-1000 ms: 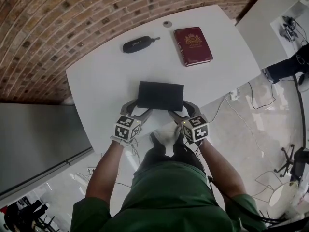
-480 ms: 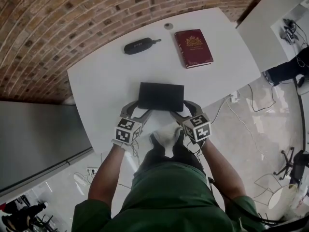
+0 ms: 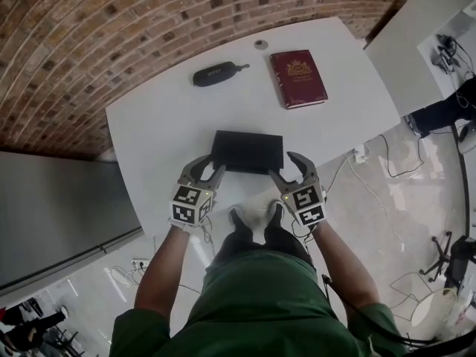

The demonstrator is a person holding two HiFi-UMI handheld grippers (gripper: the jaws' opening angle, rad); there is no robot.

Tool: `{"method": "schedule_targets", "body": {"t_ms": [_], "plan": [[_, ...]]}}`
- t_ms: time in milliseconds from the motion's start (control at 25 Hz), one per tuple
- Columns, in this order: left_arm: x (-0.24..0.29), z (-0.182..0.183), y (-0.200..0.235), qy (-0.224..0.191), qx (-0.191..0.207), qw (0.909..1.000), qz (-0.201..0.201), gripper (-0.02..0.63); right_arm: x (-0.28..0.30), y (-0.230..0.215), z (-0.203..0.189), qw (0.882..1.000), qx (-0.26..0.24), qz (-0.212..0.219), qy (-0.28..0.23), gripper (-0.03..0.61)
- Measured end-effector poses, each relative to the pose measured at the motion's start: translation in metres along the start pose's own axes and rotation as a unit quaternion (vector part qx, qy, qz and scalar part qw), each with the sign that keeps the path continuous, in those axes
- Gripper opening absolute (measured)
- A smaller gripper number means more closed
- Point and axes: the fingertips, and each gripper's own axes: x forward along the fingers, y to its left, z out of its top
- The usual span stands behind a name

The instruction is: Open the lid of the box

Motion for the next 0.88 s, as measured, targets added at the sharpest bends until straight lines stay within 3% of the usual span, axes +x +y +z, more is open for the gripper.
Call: {"method": "schedule_targets", "body": {"t_ms": [160,560,880], "plan": [[-0.001,0.014,-0.001,-0.014,-0.004,0.9999,0.003,0.164,-0.006,-0.008,0.014,0.999,-0.039,-0.016,-0.020,0.236],[-0.010,0.045,0.002,-0.045,-0.001,0.9988,0.017,0.171,-0.010,-0.019,0.038,0.997,-0.062,-0.020,-0.048,0.140],[-0.025,0.055,0.007,-0.062,-0.010,0.9975,0.032,0.178,-0.007,-0.038,0.058,0.997,-0.008,-0.021,-0.074,0.091]]}}
